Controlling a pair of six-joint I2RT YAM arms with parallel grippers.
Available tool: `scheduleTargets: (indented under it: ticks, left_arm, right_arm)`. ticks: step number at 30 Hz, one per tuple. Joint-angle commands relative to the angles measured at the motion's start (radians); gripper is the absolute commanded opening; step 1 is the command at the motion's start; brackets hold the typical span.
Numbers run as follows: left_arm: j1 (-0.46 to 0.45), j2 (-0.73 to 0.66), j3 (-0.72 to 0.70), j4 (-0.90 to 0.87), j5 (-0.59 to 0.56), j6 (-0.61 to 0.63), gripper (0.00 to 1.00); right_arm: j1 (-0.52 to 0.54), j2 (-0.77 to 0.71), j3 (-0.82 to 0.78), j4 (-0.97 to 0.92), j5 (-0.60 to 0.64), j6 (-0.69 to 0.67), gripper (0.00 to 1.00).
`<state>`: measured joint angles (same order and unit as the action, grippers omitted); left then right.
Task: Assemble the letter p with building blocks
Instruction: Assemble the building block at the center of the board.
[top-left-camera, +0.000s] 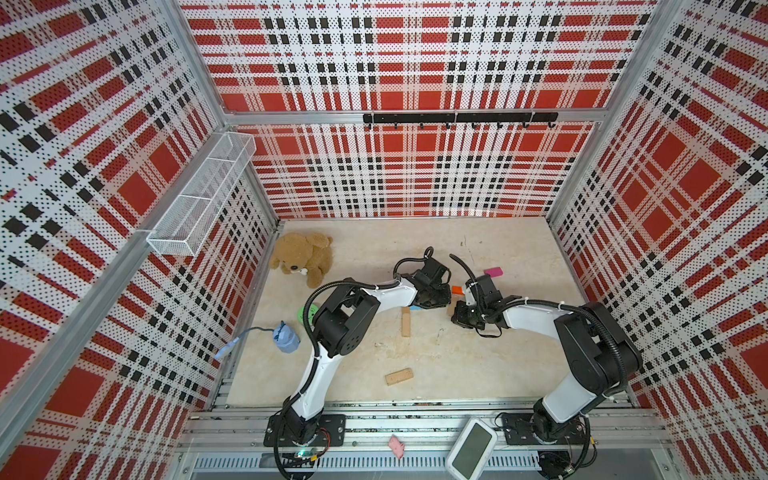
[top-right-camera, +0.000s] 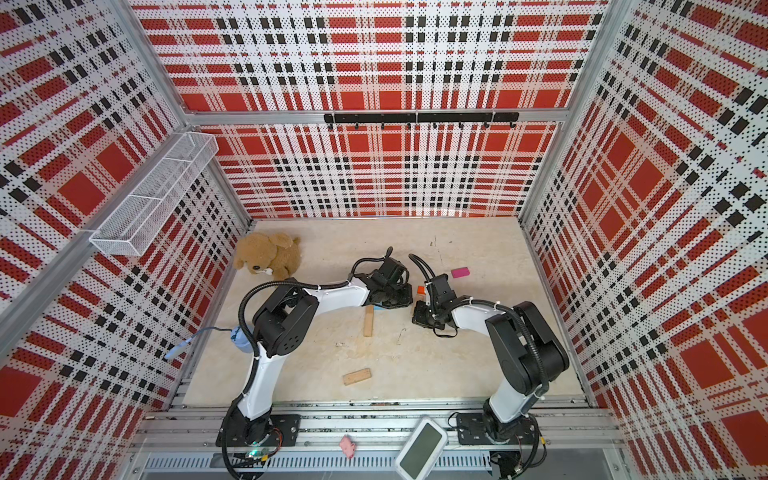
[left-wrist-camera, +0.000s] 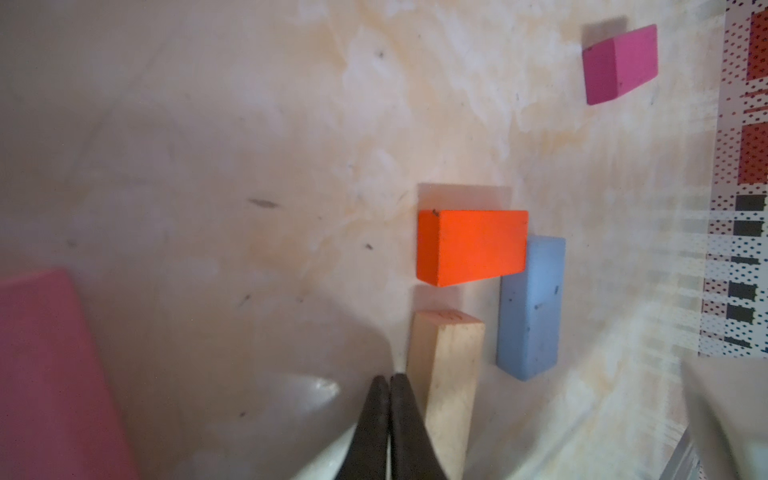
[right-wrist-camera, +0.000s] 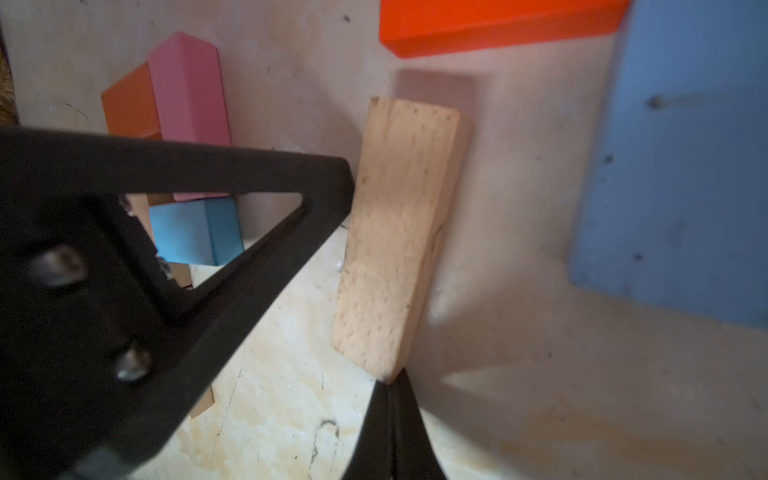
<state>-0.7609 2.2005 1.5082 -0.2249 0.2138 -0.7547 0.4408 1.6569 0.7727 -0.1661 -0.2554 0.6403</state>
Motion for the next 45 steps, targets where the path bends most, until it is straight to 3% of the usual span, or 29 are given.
scheduleTargets:
  ticks: [1,35,45]
  left_arm:
    - [-0.007,0.014,0.015,-0.004,0.004,0.009,0.08]
    - [-0.013,-0.048,-0.06,-0.012,-0.016,0.02,0.08]
    - [-0.017,-0.096,-0.116,-0.01,-0.017,0.031,0.08]
  right_arm:
    - [-0.001,0.007,-0.004,-0.036,0.051,-0.004,0.05]
    - [0.016,-0.082,-0.005,-0.075,0.085,-0.018,0.08]
    - [0.013,-0.228,-0.021,-0.111,0.108,-0.043,0.19]
